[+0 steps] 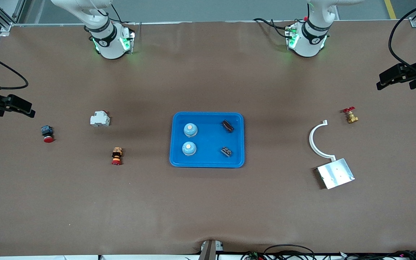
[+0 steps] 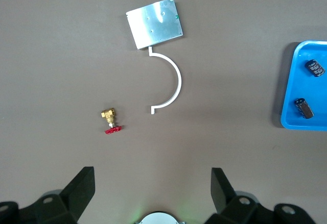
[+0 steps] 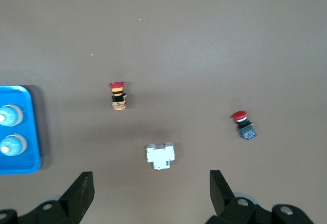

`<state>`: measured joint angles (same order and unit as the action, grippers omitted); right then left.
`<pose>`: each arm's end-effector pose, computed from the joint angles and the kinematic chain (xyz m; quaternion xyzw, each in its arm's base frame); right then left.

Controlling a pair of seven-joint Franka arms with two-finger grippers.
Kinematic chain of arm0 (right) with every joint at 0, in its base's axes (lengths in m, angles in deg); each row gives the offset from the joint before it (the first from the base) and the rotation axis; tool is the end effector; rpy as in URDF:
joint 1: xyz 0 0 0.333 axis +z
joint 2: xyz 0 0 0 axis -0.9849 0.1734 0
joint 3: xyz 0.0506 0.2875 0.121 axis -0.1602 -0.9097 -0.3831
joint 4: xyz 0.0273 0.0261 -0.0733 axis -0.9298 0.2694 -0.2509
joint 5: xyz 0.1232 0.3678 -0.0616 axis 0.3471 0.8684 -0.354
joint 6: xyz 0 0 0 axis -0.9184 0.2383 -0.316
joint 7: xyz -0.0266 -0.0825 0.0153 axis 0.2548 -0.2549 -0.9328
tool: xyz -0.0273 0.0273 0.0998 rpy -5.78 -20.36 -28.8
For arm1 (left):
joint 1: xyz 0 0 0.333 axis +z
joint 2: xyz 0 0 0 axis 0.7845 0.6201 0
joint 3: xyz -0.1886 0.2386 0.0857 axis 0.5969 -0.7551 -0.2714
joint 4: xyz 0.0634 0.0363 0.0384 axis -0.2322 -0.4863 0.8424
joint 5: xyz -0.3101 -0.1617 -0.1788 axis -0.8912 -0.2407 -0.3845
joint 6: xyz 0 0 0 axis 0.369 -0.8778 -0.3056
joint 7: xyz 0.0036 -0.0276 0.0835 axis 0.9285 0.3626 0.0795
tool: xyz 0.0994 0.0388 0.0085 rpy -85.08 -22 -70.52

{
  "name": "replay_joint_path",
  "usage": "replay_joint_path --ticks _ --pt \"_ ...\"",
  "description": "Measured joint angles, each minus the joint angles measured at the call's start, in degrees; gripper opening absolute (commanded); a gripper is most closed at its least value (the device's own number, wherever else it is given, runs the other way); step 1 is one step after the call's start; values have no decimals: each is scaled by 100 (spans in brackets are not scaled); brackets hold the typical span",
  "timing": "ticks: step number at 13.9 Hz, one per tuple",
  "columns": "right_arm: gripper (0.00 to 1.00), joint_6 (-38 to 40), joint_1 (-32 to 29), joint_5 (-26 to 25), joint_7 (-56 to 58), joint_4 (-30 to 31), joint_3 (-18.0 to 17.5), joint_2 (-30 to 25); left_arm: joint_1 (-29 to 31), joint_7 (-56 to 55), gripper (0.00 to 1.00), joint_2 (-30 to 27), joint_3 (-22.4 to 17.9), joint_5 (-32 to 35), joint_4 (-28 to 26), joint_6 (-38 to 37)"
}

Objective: Place electrolytic capacitor and blue bell in tray

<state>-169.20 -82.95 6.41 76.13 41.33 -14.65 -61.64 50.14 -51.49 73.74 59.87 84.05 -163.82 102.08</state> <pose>0.5851 -0.0367 0.5996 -0.9990 0.0382 0.0112 0.0188 0.5391 -0.0055 0.6350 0.9991 0.0085 -0.0392 0.0095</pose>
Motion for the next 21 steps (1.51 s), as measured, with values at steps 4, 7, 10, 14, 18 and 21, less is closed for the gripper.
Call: replay_joint_path --ticks 4,7,10,14,18,21 --pt "100 170 -65 71 11 -45 -10 -87 0 -1 100 0 0 0 0 0" --pt "100 344 -65 74 19 -157 -17 -134 0 -1 100 0 0 0 0 0" --pt "100 415 -65 74 31 -263 -20 -139 0 -1 100 0 0 0 0 0" --pt "100 416 -65 69 38 -264 -21 -139 0 -1 100 0 0 0 0 0" --pt "100 352 -65 -51 44 -265 -24 -139 0 -1 100 1 0 0 0 0" --pt "100 327 -65 -130 48 -264 -50 -139 -7 -1 100 3 4 0 -4 -10"
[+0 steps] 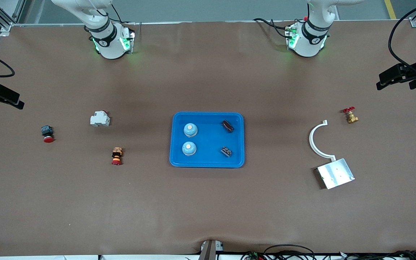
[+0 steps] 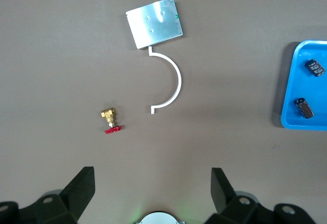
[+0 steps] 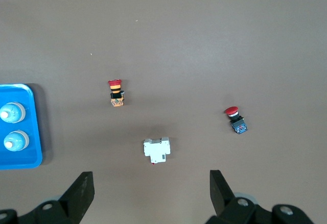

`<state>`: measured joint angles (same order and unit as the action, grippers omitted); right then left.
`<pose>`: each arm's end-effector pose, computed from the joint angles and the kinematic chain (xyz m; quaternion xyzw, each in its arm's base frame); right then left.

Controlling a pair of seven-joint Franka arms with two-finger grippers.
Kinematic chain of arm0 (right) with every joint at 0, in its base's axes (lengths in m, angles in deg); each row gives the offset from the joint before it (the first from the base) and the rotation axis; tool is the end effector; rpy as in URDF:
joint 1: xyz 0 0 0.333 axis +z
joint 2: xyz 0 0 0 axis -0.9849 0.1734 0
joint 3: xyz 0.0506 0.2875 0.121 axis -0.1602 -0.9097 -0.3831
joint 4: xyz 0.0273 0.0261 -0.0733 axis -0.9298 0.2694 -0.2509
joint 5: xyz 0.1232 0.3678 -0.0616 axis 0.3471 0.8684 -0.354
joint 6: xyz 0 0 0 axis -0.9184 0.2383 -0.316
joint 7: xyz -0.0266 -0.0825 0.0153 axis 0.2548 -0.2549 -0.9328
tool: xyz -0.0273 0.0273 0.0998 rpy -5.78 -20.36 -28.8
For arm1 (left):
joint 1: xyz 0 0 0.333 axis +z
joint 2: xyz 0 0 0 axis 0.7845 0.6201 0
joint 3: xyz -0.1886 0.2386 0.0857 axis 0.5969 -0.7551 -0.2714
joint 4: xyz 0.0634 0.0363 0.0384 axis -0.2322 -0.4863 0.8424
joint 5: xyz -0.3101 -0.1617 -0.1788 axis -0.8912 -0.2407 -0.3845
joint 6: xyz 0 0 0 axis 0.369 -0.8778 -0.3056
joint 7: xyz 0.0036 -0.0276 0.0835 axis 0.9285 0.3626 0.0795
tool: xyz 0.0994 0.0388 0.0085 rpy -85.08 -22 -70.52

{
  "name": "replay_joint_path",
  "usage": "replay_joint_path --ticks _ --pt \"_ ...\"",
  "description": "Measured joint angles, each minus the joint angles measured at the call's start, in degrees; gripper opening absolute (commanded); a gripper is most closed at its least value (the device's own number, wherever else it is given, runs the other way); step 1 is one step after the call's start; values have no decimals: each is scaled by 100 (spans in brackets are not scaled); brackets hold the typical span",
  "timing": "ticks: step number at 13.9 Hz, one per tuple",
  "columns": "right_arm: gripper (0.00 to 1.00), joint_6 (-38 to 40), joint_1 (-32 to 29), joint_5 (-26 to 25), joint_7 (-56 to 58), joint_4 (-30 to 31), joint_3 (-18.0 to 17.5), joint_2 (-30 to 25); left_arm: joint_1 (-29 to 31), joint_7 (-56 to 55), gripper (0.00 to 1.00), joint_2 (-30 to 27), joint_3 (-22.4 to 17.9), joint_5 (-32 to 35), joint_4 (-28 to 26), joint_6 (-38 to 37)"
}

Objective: Place electrolytic capacitor and blue bell in tray

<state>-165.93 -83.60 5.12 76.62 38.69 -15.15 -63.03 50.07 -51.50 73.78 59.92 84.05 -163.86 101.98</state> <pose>0.5729 -0.0400 0.6303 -0.9994 0.0345 0.0049 0.0079 0.5391 -0.0066 0.6342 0.9991 0.0076 -0.0408 0.0094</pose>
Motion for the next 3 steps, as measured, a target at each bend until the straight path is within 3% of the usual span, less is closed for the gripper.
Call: replay_joint_path --ticks 3 --pt "100 -15 0 -7 0 2 -10 0 -8 0 100 0 12 0 -1 -6"
